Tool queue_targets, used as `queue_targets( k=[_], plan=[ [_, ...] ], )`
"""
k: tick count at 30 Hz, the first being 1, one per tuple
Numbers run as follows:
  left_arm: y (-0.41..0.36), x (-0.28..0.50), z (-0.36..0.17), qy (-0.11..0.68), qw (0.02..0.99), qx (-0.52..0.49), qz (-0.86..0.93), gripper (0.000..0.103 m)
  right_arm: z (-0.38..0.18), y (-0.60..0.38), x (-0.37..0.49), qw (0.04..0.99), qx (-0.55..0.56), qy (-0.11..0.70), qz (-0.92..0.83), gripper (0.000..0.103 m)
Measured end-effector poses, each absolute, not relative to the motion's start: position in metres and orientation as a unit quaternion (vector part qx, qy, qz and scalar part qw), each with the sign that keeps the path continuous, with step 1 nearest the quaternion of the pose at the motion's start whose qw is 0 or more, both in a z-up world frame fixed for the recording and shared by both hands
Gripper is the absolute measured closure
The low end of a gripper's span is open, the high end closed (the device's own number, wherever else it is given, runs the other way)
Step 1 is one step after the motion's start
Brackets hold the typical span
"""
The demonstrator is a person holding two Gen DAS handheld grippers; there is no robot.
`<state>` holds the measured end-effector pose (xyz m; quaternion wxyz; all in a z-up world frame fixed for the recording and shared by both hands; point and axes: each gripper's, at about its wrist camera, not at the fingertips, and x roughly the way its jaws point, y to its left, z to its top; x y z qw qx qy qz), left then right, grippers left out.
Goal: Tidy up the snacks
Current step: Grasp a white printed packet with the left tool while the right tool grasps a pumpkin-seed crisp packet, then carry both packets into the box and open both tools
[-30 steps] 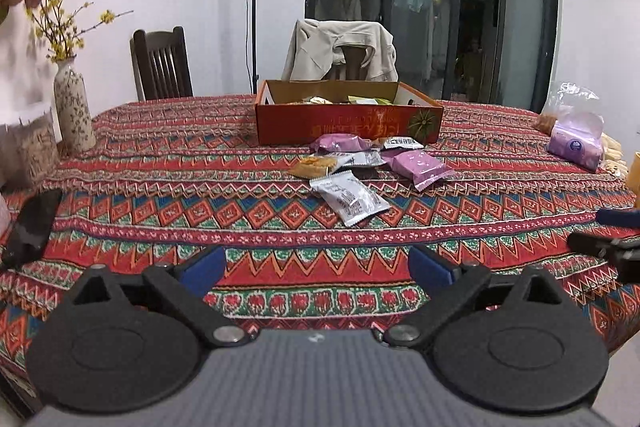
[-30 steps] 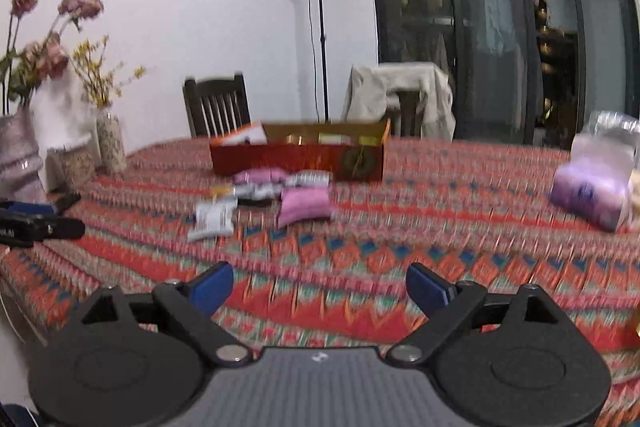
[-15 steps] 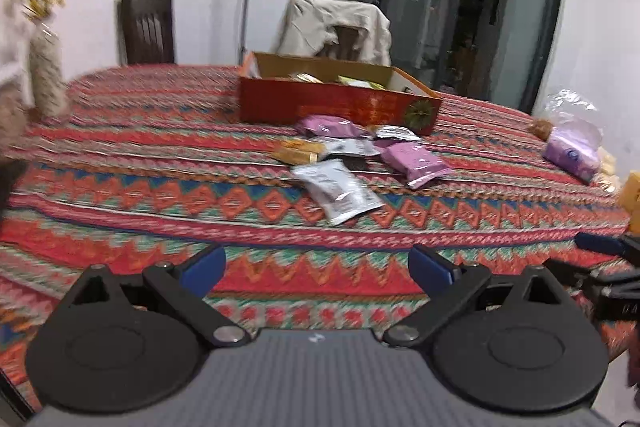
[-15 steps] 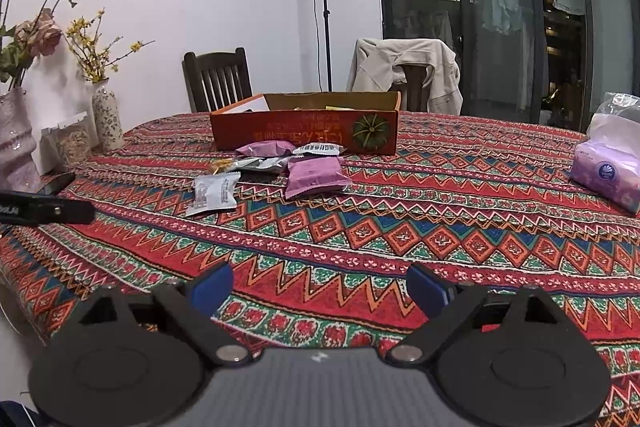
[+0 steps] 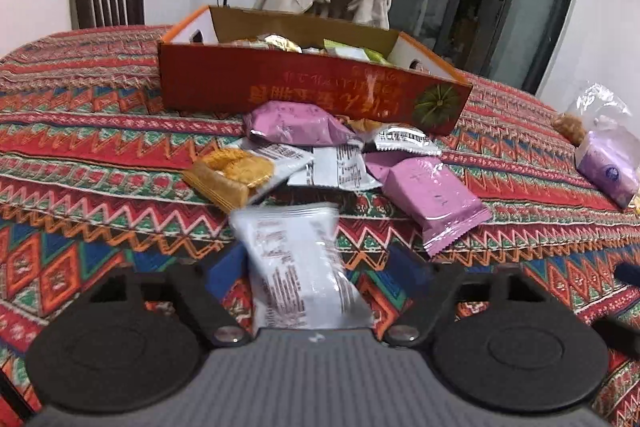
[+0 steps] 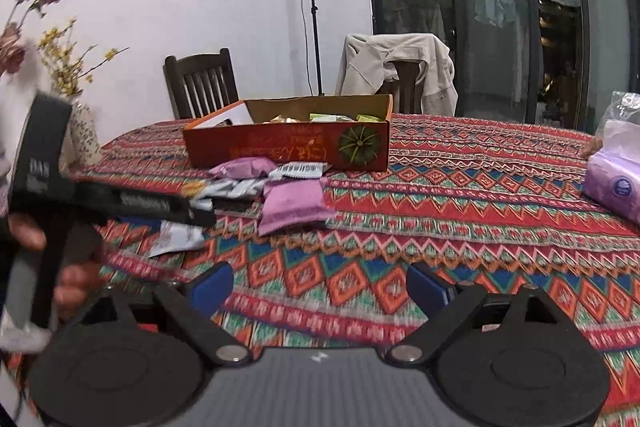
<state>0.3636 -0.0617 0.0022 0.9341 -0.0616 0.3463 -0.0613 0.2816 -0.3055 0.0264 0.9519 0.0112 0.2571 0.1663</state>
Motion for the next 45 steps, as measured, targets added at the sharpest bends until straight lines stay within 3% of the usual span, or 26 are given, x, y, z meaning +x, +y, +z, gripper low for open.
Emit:
queue_targets(
  k=[1, 2, 11, 16, 18, 19, 20, 31, 45],
  plan=[
    [-0.062, 0.364, 0.002, 0.345, 0.935, -0.054, -0.066, 0.052, 0.028, -0.305, 0.291, 0.951, 0.016, 0.258, 0.167, 0.01],
    [-0.062, 0.363, 0.002, 0.343, 0.935, -0.049, -0.071, 0.057, 0.03, -0.303, 0.301, 0.951, 0.021, 0.259, 0.169, 0.01],
    [-0.034, 0.34, 0.009, 0.338, 0.937, -0.065, -0.066, 0.062, 0.03, -0.249, 0.438, 0.933, 0.052, 0.296, 0.196, 0.015],
    [-0.015, 0.326, 0.019, 0.321, 0.944, -0.065, -0.039, 0.062, 0.018, -0.216, 0.496, 0.928, 0.049, 0.321, 0.181, 0.034],
    [-0.011, 0.324, 0.021, 0.32, 0.945, -0.065, -0.033, 0.062, 0.011, -0.207, 0.509, 0.926, 0.044, 0.331, 0.177, 0.046],
    [-0.011, 0.322, 0.023, 0.319, 0.945, -0.065, -0.033, 0.062, 0.007, -0.204, 0.514, 0.925, 0.04, 0.335, 0.171, 0.058],
    [-0.011, 0.32, 0.024, 0.319, 0.945, -0.065, -0.035, 0.062, 0.002, -0.203, 0.517, 0.924, 0.041, 0.341, 0.166, 0.061],
    [-0.023, 0.286, 0.048, 0.291, 0.953, -0.064, -0.059, 0.062, 0.042, -0.251, 0.435, 0.946, 0.053, 0.267, 0.174, 0.063],
    [-0.078, 0.256, 0.046, 0.318, 0.941, -0.043, -0.104, 0.062, 0.014, -0.301, 0.287, 0.926, 0.062, 0.315, 0.198, 0.063]
  ],
)
